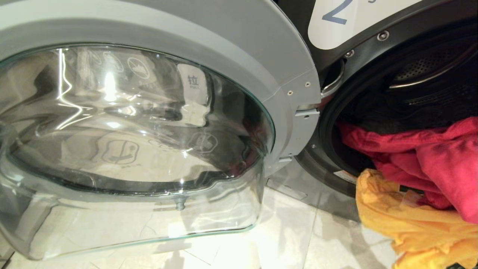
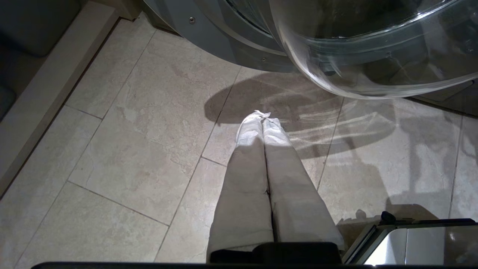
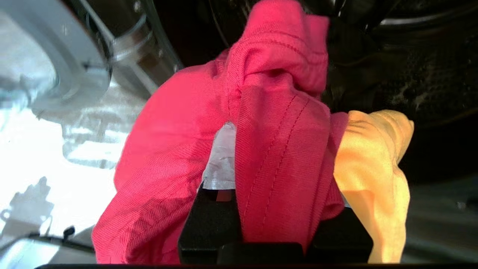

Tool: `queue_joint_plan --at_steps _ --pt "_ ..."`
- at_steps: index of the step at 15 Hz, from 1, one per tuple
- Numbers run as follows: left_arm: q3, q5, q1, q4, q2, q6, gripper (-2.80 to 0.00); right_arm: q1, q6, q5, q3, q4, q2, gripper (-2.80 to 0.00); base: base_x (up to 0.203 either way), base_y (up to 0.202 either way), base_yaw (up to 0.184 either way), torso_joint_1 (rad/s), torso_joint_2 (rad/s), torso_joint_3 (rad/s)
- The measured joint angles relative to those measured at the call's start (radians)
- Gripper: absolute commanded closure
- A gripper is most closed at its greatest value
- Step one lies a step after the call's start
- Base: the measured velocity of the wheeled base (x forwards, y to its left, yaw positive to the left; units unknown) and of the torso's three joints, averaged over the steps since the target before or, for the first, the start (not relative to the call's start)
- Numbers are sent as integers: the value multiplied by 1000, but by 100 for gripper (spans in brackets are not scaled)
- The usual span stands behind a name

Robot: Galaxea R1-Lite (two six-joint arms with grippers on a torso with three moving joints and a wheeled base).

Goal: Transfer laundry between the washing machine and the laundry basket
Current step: Pick a cloth and place it into the basket

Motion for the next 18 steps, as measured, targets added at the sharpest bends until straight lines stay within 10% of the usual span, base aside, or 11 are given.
queue_joint_plan --at_steps 18 --pt "0 2 0 -2 0 -14 0 -16 -54 17 78 31 -90 0 -30 0 1 1 1 1"
